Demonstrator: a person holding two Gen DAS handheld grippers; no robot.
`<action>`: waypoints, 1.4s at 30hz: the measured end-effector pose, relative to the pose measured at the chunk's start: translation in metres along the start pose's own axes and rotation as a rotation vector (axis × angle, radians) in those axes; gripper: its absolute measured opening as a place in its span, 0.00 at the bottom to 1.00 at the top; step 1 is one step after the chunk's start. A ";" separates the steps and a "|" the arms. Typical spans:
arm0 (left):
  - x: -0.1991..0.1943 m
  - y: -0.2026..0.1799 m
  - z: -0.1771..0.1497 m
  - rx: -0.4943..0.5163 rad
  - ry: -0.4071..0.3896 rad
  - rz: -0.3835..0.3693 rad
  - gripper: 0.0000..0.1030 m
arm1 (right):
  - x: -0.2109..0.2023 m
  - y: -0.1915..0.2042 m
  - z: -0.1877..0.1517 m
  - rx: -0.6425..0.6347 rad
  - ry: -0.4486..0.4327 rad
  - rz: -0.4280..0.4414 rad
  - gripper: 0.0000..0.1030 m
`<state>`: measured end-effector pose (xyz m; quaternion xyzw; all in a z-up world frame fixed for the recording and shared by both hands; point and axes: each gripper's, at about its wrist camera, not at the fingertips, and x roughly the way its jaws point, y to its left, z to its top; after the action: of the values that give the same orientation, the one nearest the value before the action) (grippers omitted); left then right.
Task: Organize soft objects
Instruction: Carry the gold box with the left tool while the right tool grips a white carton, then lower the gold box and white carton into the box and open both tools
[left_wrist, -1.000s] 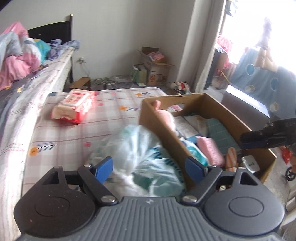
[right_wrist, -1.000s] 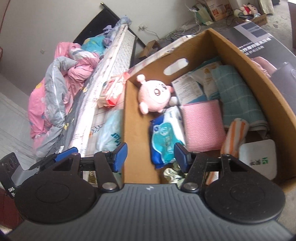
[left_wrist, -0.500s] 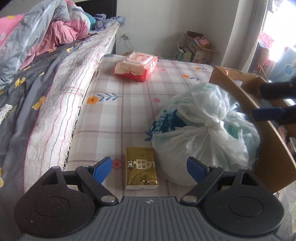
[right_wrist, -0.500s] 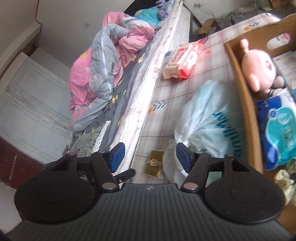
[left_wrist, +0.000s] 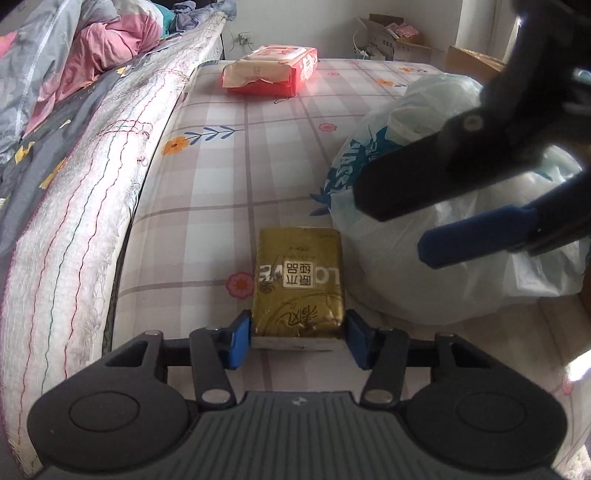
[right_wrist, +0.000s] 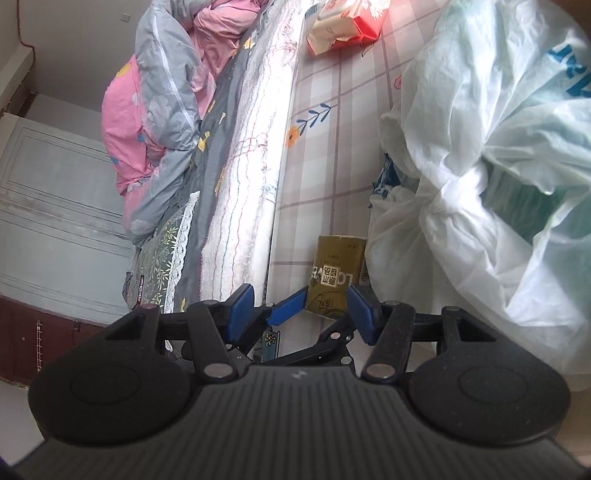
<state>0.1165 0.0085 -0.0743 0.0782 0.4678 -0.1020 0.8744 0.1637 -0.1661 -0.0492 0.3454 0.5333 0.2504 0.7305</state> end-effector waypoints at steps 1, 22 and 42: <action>-0.001 0.001 -0.002 -0.007 -0.005 -0.002 0.52 | 0.005 0.001 0.000 -0.001 0.007 -0.008 0.54; -0.103 -0.037 0.013 0.078 -0.255 -0.194 0.52 | -0.041 -0.002 -0.012 -0.005 -0.120 0.113 0.30; -0.066 -0.234 0.066 0.331 -0.162 -0.572 0.59 | -0.286 -0.165 -0.031 0.227 -0.415 -0.150 0.23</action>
<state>0.0752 -0.2261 0.0070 0.0762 0.3771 -0.4237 0.8200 0.0466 -0.4735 -0.0094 0.4286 0.4206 0.0577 0.7976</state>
